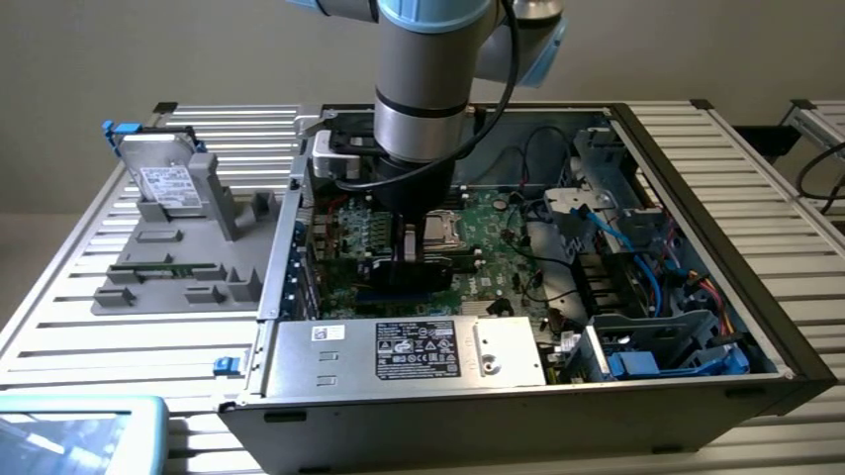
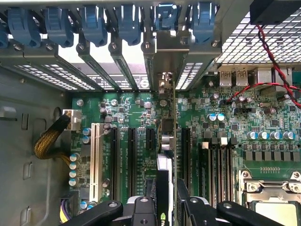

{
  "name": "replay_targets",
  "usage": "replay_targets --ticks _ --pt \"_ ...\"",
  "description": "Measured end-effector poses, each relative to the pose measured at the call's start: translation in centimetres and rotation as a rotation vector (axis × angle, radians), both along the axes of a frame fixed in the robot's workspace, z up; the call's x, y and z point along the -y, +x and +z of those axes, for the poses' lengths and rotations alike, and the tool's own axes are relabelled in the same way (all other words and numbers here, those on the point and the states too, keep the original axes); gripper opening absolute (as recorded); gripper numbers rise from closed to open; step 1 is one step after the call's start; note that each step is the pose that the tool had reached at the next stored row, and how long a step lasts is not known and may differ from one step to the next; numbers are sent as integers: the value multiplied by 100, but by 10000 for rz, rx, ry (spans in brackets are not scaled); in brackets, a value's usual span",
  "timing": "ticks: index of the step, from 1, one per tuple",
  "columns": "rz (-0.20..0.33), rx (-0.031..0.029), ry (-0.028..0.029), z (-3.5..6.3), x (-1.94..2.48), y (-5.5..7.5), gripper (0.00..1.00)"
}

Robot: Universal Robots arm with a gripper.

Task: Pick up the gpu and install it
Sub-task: 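Insert the gpu into the slot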

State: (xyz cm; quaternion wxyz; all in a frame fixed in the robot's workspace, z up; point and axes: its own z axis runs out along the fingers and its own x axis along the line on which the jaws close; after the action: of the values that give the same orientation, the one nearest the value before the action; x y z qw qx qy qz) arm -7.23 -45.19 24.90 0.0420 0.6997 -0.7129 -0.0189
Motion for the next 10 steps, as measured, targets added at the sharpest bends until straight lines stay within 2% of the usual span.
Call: replay_targets --ticks 10 --pt "80 0 25 0 6 2 28"
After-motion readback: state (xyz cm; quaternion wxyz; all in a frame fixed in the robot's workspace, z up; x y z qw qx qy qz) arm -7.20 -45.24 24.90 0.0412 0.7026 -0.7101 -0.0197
